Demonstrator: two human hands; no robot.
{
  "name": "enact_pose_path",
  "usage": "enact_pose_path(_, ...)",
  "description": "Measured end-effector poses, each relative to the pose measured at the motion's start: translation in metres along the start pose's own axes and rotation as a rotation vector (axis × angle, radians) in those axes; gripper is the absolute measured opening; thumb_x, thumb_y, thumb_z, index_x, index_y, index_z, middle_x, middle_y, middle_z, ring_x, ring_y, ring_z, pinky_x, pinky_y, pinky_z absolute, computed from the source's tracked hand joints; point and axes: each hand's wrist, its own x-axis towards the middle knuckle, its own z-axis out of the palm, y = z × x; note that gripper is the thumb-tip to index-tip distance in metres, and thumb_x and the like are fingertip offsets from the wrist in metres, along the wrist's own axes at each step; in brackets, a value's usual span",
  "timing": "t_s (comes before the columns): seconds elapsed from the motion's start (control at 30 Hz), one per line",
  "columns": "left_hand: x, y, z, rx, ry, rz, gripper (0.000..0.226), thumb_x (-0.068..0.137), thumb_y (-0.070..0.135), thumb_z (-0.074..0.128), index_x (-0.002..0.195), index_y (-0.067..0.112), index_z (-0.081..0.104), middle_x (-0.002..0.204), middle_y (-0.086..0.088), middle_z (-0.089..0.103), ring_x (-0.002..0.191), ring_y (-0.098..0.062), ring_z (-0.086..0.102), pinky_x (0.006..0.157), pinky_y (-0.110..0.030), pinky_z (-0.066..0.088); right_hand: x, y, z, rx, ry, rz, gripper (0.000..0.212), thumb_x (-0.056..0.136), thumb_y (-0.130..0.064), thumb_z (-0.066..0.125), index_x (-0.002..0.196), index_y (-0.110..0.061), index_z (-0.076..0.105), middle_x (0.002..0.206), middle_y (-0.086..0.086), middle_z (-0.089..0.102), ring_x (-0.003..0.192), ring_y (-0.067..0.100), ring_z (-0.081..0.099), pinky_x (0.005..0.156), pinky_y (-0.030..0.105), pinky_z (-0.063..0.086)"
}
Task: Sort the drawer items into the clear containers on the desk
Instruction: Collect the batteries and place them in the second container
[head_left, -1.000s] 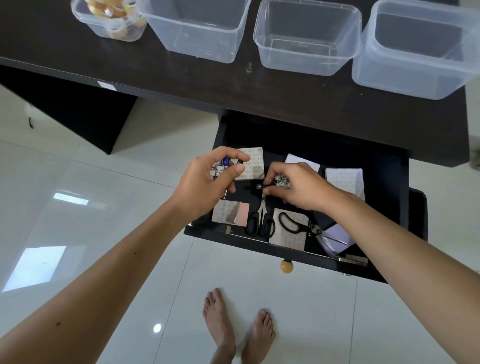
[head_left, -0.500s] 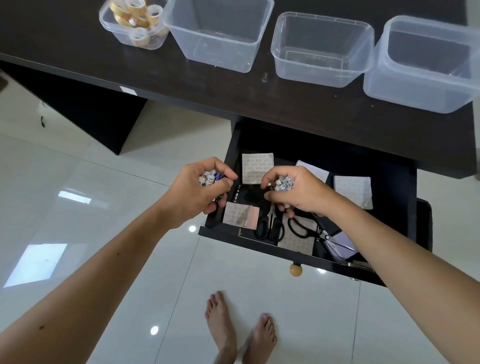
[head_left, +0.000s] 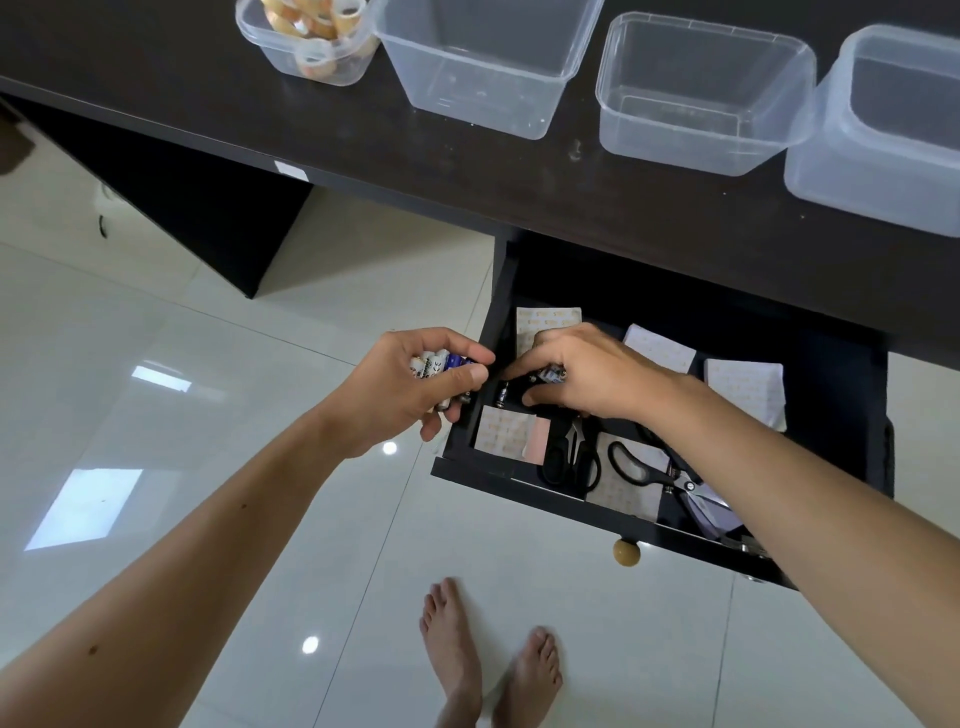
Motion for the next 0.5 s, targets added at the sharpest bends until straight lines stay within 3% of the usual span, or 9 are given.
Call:
enact_pose_path(0.1,0.002,0.000,-0.002,0.006,-0.008,0.001,0.013,0.097,0.013,0.074,0.108,0.014,0.078,0.072,0.004,0.067,0.062,-0.019,0.062,0.046,-0.027,0.052,0.005,0.002,0.007,-0.109,-0.014,-0.022,0.037,0.095,-0.031,0.079,0.131,-0.040,0.073,0.087,-0.030,0.044,0.096,0.000,0.048,0.070,0.006,0.032)
enact_pose_path(0.17,0.003,0.000,-0.002,0.020,-0.015,0.005,0.012,0.096,0.014,0.074,0.107,0.015,0.078,0.071,0.005,0.067,0.062,-0.019,0.062,0.047,-0.028,0.054,0.005,0.004,0.012,-0.152,0.005,-0.058,0.032,0.096,-0.029,0.078,0.127,-0.037,0.076,0.086,-0.028,0.044,0.097,0.004,0.052,0.070,0.006,0.033)
enact_pose_path(0.3,0.005,0.003,-0.001,0.021,-0.028,0.014,0.011,0.095,0.016,0.075,0.106,0.014,0.078,0.073,0.002,0.066,0.062,-0.019,0.063,0.047,-0.029,0.055,0.004,0.006,0.015,-0.166,0.024,-0.075,0.021,0.095,-0.029,0.078,0.116,-0.031,0.078,0.100,-0.014,0.056,0.104,0.016,0.063,0.081,0.024,0.046)
enact_pose_path(0.4,0.003,0.006,0.003,0.016,-0.060,0.017,0.010,0.093,0.017,0.076,0.102,0.013,0.076,0.075,-0.002,0.067,0.064,-0.020,0.064,0.047,-0.030,0.055,-0.005,0.006,0.006,-0.046,0.063,-0.036,0.013,0.092,-0.028,0.082,0.103,-0.029,0.076,0.100,-0.015,0.064,0.100,0.010,0.064,0.088,0.034,0.055)
enact_pose_path(0.5,0.004,0.014,0.014,0.021,-0.101,0.020,0.010,0.091,0.015,0.080,0.096,0.010,0.073,0.074,-0.001,0.069,0.067,-0.023,0.069,0.048,-0.031,0.057,-0.027,0.009,-0.010,0.087,0.168,0.054,0.012,0.088,-0.027,0.086,0.093,-0.028,0.075,0.096,-0.013,0.073,0.086,0.004,0.067,0.079,0.040,0.059)
